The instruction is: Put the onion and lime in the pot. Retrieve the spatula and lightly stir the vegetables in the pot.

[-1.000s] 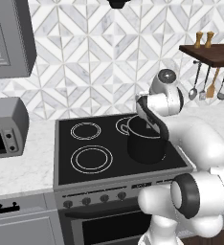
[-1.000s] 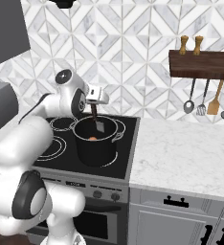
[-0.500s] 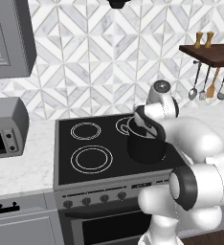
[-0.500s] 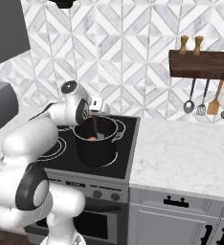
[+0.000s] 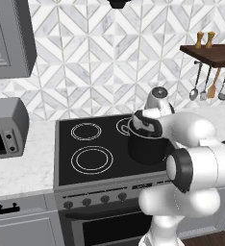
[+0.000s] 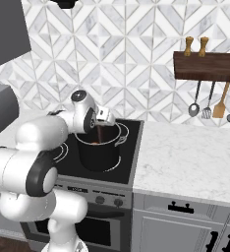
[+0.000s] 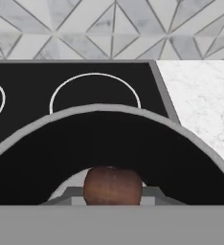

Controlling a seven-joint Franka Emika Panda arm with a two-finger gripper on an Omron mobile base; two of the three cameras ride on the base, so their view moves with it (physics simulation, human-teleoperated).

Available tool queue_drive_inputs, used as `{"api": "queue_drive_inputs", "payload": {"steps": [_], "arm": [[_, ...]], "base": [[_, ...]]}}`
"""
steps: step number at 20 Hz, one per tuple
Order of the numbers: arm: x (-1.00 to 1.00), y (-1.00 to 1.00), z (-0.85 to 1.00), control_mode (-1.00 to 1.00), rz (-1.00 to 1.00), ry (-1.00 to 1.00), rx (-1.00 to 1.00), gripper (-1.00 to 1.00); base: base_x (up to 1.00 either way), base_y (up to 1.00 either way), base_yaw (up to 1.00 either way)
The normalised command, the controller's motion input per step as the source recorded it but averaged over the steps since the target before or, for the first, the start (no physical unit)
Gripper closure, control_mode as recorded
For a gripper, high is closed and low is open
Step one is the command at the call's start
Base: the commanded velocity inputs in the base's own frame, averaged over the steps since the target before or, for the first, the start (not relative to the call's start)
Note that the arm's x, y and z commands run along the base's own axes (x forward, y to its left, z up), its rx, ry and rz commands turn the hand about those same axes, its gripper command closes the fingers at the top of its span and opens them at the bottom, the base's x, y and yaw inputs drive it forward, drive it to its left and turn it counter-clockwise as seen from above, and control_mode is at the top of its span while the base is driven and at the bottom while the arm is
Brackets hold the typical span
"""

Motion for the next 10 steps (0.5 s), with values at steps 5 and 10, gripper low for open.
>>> {"api": "queue_drive_inputs", "payload": {"steps": [5,10], "arm": [[0.31,0.03,-0.54,-1.0,0.01,0.0,0.0,1.0],[0.23,0.07,-0.33,-1.0,0.02,-0.1,0.0,1.0]], "base": [[0.0,0.0,0.0],[0.0,0.0,0.0]]}}
